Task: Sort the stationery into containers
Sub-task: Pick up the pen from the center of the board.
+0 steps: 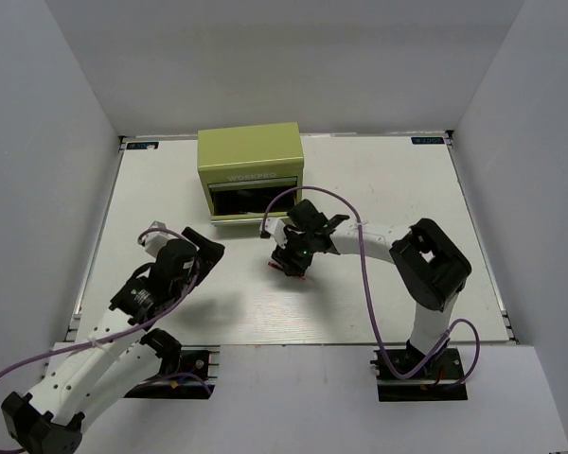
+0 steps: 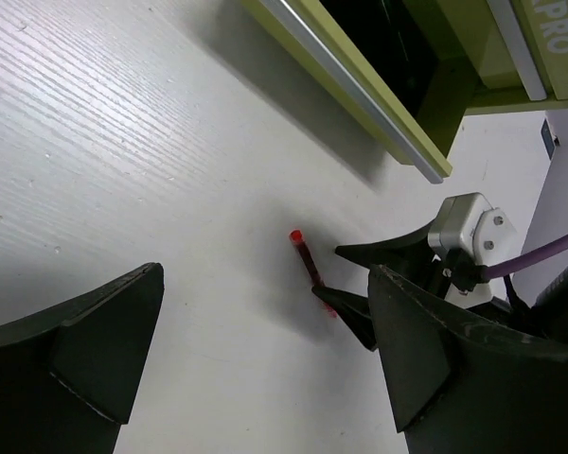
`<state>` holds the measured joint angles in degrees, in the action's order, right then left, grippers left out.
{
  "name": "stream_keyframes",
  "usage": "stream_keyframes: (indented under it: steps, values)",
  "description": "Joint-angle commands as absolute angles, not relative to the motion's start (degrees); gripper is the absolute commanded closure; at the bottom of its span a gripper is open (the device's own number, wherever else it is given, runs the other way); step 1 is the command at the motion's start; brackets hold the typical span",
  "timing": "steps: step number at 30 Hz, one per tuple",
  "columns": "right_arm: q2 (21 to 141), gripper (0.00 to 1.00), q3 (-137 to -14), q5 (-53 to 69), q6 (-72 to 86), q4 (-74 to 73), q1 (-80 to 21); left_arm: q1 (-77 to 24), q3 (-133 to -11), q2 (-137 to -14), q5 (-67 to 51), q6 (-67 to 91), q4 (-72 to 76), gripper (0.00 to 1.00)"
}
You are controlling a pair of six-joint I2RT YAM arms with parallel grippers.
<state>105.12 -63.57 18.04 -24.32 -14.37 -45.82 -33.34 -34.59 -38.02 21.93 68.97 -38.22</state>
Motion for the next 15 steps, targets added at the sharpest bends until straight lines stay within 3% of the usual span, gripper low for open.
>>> stream_keyframes:
  steps: [1, 5, 12, 15]
  values:
    - [106.0, 0.44, -65.1, 13.1, -23.0, -12.2, -47.4, -33.2, -35.1, -37.9, 22.2, 69.9, -41.0, 0.01]
    - [106.3, 0.52, -63.0, 9.5, -22.9, -11.2, -49.3, -33.2, -36.2, -39.5, 22.9, 69.9, -42.6, 0.01]
    - [102.8, 0.87, -56.9, 6.3, -24.9, -10.4, -51.0, -33.2, -35.7, -40.0, 22.9, 69.9, -41.5, 0.01]
    - [101.1, 0.97, -56.4, 6.5, -27.3, -10.9, -50.5, -33.2, -35.2, -40.0, 22.9, 69.9, -40.3, 0.01]
